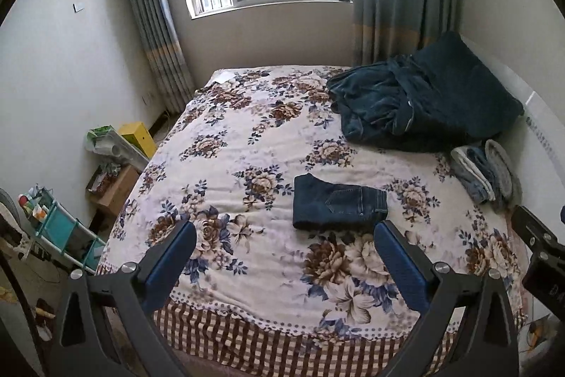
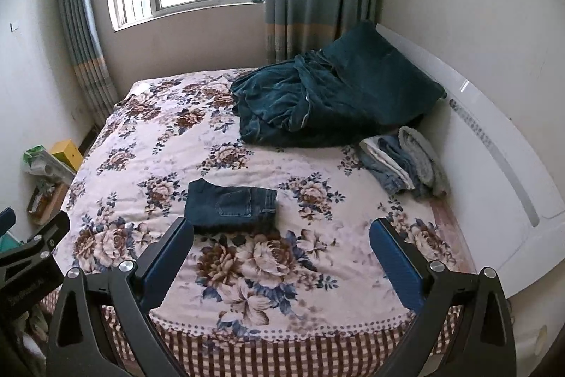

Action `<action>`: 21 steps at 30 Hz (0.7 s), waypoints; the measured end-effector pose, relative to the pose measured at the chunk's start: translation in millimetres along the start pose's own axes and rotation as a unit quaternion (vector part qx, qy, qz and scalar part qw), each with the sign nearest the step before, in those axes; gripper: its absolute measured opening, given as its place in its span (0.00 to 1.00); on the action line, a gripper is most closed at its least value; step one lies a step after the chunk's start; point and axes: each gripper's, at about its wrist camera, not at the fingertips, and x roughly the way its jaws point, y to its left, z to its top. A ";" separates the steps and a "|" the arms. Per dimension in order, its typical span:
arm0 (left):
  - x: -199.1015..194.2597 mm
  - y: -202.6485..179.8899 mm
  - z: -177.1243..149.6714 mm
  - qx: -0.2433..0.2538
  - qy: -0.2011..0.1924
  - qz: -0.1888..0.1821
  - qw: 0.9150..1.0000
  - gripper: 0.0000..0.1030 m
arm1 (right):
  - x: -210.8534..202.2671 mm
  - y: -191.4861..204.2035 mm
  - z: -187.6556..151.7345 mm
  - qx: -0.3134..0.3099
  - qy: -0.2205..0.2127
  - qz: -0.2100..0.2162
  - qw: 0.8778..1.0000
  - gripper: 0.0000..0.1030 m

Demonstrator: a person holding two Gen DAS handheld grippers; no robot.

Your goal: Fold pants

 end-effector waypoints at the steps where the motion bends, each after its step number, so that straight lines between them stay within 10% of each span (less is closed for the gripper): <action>1: 0.7 -0.6 -0.5 0.002 0.001 0.001 1.000 1.00 | 2.3 0.5 -0.6 0.000 0.000 -0.001 1.000 0.99; 21: 10.6 4.6 1.4 0.001 0.004 -0.013 1.000 1.00 | 14.0 9.7 -4.3 -0.013 0.001 0.011 1.000 0.99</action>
